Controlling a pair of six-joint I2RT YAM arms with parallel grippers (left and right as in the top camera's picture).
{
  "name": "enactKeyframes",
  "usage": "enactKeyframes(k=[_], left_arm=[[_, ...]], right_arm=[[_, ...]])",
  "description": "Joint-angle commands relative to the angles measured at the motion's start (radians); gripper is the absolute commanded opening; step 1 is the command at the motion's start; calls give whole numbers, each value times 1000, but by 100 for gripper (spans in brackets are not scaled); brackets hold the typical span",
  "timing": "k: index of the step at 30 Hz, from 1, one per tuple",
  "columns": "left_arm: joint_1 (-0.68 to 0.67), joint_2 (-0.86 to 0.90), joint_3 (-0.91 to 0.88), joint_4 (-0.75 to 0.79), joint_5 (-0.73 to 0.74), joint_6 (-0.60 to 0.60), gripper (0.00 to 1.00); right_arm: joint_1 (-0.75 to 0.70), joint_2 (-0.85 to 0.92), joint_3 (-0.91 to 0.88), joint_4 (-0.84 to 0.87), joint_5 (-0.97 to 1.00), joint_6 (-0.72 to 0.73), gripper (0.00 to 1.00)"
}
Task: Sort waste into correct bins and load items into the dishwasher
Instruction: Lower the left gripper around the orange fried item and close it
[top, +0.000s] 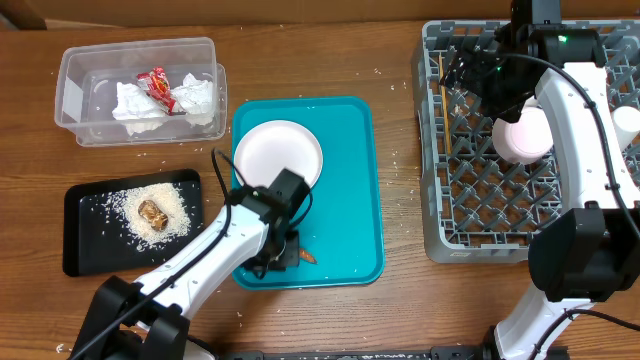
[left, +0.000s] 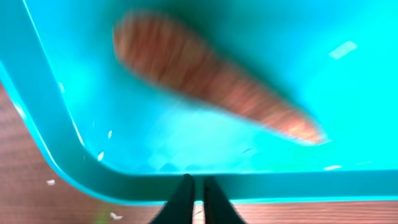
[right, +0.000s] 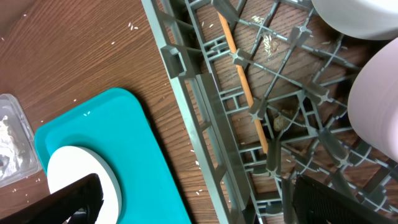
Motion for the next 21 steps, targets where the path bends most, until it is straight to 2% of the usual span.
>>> enactKeyframes(k=[1,2,3,4,5,7,9,15,21], left_arm=[[-5,7,79,-4,-21,0,15],[-5,7,80,-4,-21,-24,21],[-5,7,77,-5,-23,-41,30],[-5,7,71,-3,-23,-59,45],[-5,7,67,-2,-23,-74,56],[-5,8,64,-2,-23,-93,72],[-5,8,64,2,-23,-104,75],[-5,13,63,20,-61,-188,74],[-4,94,63,65,-68,-227,76]], right_arm=[[-2,-16,21,4,8,5,100],[-2,-16,21,4,7,5,100],[-2,-16,21,4,8,5,100],[-2,-16,21,4,7,5,100],[-2,-16,21,4,7,5,100],[-2,-16,21,4,8,5,100],[-2,-16,21,4,7,5,100],[-2,-16,21,4,8,5,100],[-2,-16,21,4,7,5,100]])
